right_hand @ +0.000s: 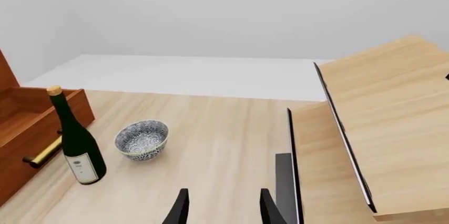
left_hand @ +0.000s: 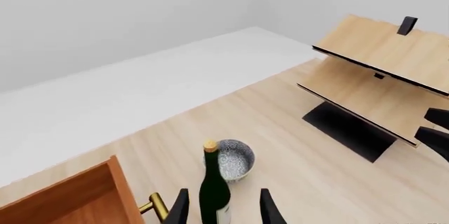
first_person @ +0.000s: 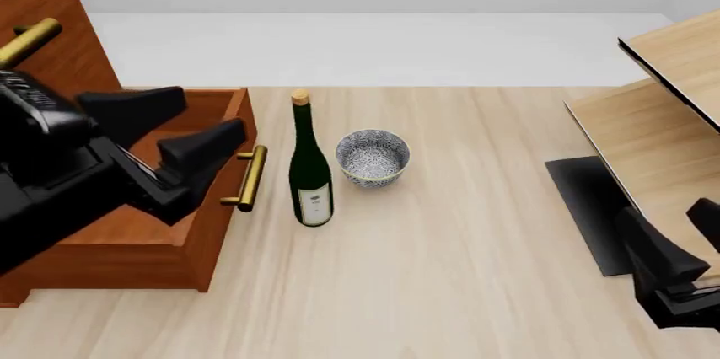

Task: Put the wine bottle in the bottom drawer of the cabinet.

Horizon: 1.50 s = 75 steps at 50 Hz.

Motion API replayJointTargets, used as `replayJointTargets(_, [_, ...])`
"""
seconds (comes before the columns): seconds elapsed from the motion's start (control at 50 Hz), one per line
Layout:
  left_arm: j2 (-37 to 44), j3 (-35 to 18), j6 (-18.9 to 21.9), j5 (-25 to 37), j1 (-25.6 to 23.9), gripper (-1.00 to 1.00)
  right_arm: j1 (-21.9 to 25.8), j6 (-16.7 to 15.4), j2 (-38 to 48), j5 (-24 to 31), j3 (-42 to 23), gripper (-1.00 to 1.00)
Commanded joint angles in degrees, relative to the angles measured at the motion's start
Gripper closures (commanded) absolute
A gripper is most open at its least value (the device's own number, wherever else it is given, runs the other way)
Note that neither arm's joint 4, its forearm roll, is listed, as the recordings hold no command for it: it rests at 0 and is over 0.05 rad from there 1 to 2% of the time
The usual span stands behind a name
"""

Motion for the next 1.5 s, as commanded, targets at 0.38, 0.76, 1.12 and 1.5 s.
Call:
replayJointTargets(0.38, [12.6, -1.4, 2.0, -9.9, -2.4, -1.00, 0.6, 0.2, 0.8, -0.1, 0.0, -1.00])
replayJointTargets(0.76, [17.6, 0.3, 5.4, -17.1, 0.1, -1.00, 0.8, 0.2, 1.7, -0.8, 0.0, -1.00])
replayJointTargets(1.12, [24.8, -1.4, 5.7, -22.5, 1.0, -1.00, 1.2, 0.3, 3.3, -2.3, 0.0, -1.00])
replayJointTargets(1.5, [29.4, -4.4, 5.9, -23.3, 1.8, -1.00, 1.2, 0.6, 3.4, -2.2, 0.0, -1.00])
